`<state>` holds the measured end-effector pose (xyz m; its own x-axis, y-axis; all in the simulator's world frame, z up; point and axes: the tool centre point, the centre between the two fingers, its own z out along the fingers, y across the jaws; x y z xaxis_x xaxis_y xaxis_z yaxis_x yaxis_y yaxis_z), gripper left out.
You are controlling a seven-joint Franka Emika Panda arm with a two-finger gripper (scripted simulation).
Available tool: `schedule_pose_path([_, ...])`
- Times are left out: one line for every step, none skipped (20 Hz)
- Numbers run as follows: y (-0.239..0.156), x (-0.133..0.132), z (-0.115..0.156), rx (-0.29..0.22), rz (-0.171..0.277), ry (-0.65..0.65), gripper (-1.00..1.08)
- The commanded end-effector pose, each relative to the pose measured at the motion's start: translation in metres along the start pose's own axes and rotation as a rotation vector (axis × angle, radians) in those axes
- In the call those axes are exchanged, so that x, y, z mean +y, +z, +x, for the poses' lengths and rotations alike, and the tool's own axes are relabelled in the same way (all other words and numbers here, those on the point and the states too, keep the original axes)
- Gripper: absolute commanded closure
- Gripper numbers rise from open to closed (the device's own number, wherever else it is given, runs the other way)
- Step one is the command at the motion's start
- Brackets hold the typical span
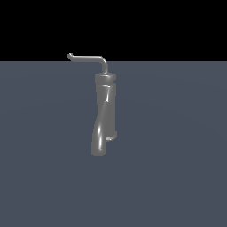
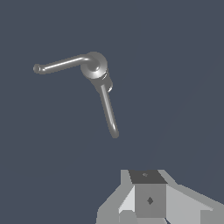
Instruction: Turn on the faucet by rotating a designated handle.
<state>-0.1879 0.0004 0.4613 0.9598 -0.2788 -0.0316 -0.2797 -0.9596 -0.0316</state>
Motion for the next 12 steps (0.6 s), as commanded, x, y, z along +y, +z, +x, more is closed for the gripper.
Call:
schedule_pose_path([0.003,-0.006,0.010,-0.002,0.005,0.058,1.08])
schedule_pose_path([0.005,-0.009,0.014,-0.003,0.007,0.080,1.08])
schedule_pose_path([0.007,-0.012,0.018,-0.004,0.009,0.103,1.08])
schedule_pose_path([0.008,-0.014,0.022,-0.004,0.010,0.126,1.08])
schedule_pose_path([0.010,-0.017,0.025,-0.005,0.012,0.149,1.08])
schedule_pose_path([0.012,-0.020,0.029,-0.006,0.013,0.172,1.08])
schedule_pose_path([0.013,-0.022,0.033,-0.007,0.014,0.195,1.08])
schedule_pose_path([0.015,-0.025,0.037,-0.008,0.015,0.218,1.08])
schedule_pose_path([0.017,-0.028,0.041,-0.008,0.016,0.241,1.08])
schedule_pose_path([0.019,-0.031,0.044,-0.009,0.017,0.264,1.08])
schedule_pose_path([0.021,-0.033,0.048,-0.010,0.018,0.288,1.08])
schedule_pose_path([0.023,-0.036,0.052,-0.011,0.019,0.311,1.08])
